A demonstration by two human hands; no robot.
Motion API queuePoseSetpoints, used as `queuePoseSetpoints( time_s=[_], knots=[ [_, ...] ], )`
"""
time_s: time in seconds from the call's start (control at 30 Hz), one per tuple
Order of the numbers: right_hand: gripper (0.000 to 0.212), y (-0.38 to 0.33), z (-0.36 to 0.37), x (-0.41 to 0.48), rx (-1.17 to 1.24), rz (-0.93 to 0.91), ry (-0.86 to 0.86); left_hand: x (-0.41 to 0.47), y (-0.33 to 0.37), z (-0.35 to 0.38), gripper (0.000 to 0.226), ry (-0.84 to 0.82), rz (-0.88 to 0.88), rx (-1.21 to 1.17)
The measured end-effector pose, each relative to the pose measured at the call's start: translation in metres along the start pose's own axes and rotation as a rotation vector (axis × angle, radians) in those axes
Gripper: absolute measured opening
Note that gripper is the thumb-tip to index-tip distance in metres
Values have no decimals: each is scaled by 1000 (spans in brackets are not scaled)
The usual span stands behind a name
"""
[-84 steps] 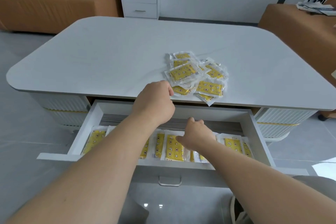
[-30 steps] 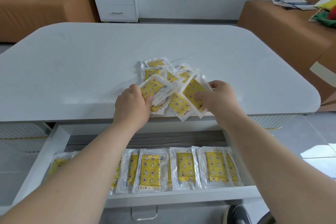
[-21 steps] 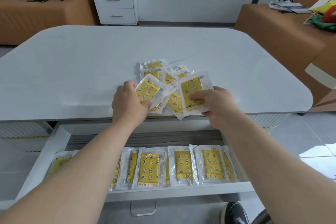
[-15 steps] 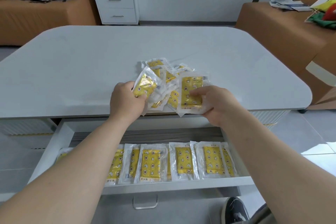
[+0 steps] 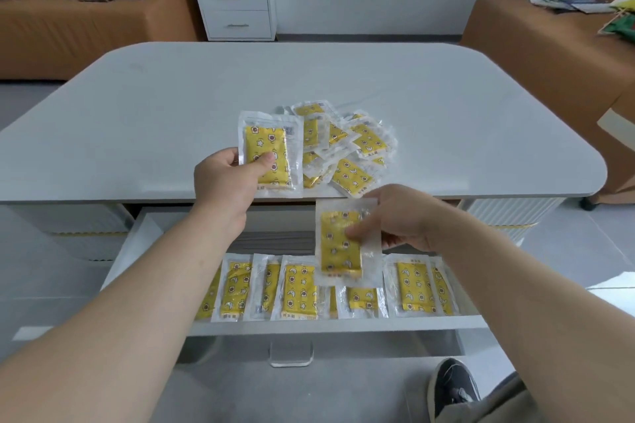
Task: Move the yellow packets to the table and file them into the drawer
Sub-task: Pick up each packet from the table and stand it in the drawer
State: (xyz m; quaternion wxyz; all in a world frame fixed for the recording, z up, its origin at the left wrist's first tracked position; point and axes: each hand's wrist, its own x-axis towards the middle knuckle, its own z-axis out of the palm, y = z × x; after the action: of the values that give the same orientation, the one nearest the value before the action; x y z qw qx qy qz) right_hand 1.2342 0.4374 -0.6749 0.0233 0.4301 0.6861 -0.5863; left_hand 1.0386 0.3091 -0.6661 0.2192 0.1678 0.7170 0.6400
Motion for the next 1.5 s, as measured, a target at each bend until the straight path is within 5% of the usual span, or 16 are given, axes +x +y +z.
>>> queuePoseSetpoints(
  time_s=[0.2, 0.33, 0.53, 0.73, 0.8, 0.87, 1.0, 1.1, 1.2, 1.5],
  knots=[
    [61, 31, 52, 19, -334, 129, 65, -9, 3, -3, 9, -85, -21, -12],
    [55, 39, 68, 27, -398, 125, 75, -12, 5, -6, 9, -143, -61, -34],
    [33, 51, 83, 40, -852, 81, 152, -13, 6, -11, 12, -197, -110, -81],
    [90, 46, 82, 36, -1025, 155, 185, -12, 6, -17, 11, -213, -137, -43],
    [84, 31, 78, 29, -1005, 110, 193, -12, 6, -17, 11, -220, -136, -37],
    [54, 14, 69, 20, -951, 19, 192, -13, 6, -16, 11, -232, -132, -28],
    [12, -13, 40, -5, -555, -127, 131, -15, 7, -10, 14, -272, -122, -8],
    [39, -20, 22, -22, -75, -177, 13, -18, 6, -1, 26, -319, -111, 42],
    [47, -23, 10, -28, 230, -218, -55, -23, 4, 9, 10, -382, -96, 96],
    [22, -1, -9, -20, 177, -96, 68, -38, -7, 33, 21, -522, 29, 349]
  ],
)
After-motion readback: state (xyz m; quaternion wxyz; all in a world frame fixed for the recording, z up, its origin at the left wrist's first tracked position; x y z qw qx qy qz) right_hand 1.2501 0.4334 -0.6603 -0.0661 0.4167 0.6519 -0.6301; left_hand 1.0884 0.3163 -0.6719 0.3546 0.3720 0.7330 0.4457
